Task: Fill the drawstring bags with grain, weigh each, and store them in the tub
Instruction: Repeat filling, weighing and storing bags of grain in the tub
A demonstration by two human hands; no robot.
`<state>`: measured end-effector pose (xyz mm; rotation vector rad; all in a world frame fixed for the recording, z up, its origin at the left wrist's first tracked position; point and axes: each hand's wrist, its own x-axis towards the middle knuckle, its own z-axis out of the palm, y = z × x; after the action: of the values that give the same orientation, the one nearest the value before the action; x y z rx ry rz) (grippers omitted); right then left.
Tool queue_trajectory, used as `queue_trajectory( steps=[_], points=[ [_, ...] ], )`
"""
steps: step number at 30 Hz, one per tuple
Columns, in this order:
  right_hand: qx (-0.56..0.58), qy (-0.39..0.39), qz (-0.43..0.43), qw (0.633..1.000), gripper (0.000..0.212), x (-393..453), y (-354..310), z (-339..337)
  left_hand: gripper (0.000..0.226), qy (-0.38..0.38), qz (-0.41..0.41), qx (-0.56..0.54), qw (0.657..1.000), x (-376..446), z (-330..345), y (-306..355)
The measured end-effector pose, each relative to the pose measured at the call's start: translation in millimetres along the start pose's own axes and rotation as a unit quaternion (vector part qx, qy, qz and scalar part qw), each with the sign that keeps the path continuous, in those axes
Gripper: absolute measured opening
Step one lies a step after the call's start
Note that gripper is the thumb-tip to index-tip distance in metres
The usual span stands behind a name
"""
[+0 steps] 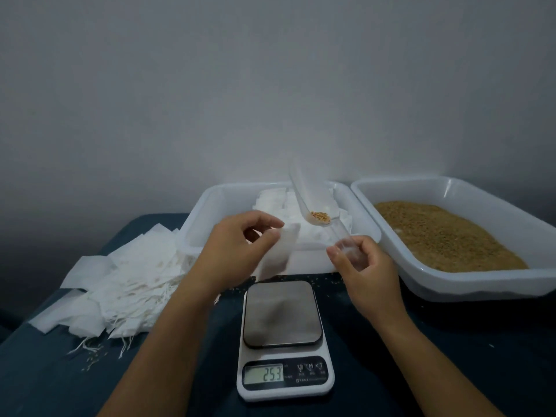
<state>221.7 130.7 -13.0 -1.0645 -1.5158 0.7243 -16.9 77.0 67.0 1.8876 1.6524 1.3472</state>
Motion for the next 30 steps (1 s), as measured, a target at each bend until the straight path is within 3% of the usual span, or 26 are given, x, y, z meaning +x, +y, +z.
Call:
queue_trajectory(
  steps=[5,9,23,30],
  points=[
    [0.011,0.006,0.000,1.000,0.022,0,-3,-2,0.022,0.021,-0.002,0.056,0.998,41,-14,11],
    [0.020,0.013,0.001,1.000,0.026,-1,-6,-3,0.020,-0.008,-0.027,0.131,0.991,69,-8,10],
    [0.035,0.026,0.004,0.999,0.029,1,-6,-7,0.021,0.042,-0.070,0.176,0.981,99,11,14],
    [0.034,0.030,0.001,0.999,0.028,1,-6,-8,0.022,-0.014,-0.105,0.211,0.972,89,22,-2]
  ],
)
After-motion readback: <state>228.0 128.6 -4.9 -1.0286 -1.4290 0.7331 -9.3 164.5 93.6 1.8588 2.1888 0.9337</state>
